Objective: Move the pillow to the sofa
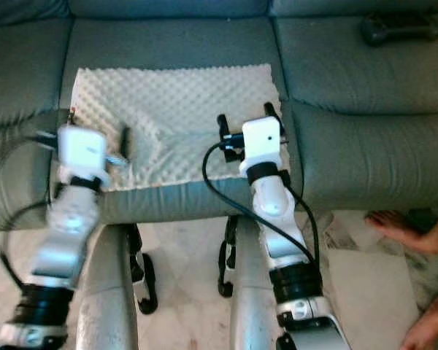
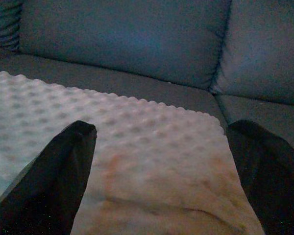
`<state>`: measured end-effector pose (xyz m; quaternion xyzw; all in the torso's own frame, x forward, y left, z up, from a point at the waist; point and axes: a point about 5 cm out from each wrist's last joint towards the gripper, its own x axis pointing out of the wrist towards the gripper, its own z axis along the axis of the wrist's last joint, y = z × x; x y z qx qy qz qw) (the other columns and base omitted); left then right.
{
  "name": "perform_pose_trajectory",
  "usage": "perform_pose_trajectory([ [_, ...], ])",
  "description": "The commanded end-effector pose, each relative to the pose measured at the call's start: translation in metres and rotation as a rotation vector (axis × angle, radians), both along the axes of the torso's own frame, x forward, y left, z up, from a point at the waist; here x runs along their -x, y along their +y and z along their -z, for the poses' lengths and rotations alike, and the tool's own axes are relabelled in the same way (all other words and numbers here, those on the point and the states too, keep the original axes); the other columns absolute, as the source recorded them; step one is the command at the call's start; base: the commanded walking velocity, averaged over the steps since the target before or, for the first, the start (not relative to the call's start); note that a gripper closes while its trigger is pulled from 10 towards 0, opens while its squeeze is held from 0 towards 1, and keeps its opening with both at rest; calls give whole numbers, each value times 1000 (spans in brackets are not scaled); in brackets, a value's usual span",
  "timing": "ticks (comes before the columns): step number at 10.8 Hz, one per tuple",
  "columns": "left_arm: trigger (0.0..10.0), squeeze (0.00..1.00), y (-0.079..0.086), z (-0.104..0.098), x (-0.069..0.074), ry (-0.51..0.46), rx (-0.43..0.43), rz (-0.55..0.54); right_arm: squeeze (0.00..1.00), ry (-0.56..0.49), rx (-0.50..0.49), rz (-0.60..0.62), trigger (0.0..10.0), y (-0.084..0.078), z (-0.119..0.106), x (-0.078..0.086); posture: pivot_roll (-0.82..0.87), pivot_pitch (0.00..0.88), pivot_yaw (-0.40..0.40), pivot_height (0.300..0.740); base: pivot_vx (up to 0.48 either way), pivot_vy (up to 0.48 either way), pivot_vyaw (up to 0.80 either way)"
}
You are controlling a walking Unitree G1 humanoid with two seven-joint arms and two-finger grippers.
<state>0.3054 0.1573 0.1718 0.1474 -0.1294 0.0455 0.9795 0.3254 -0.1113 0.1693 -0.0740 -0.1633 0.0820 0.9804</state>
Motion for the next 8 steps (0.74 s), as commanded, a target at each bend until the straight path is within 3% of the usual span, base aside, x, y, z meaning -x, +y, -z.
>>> perform_pose_trajectory([
  [1, 10000, 86, 10, 2, 6, -10, -3, -39, 1000, 31, 0, 8, 10000, -6, 12, 8, -14, 306, -38, 583, 0, 0, 0],
  [2, 10000, 1000, 20, 3, 12, -12, 1, -63, 1000, 71, -17, 57, 10000, -22, 23, 17, -1, 280, -40, 583, 0, 0, 0],
  [3, 10000, 1000, 32, 10, 19, -2, -16, -106, 1000, 106, -12, 65, 10000, -30, 35, 28, -2, 261, -38, 583, 0, 0, 0],
  [4, 10000, 1000, 37, 12, 31, -44, -167, -159, 1000, 146, -3, 65, 10000, -36, 45, 42, -9, 246, -47, 583, 0, 0, 0],
  [5, 10000, 1000, 35, 23, 39, 19, -139, -118, 859, 176, 7, 22, 10000, -36, 50, 51, -15, 243, -49, 583, 0, 0, 0],
  [6, 10000, 0, 30, 30, 43, 53, -123, -78, 0, 164, -6, -40, 10000, -31, 48, 58, -19, 238, -50, 583, 0, 0, 0],
  [8, 10000, 0, 15, 34, 40, 57, -76, -45, 0, 166, 8, -36, 10000, -24, 46, 54, -38, 237, -55, 618, 0, 0, 0],
])
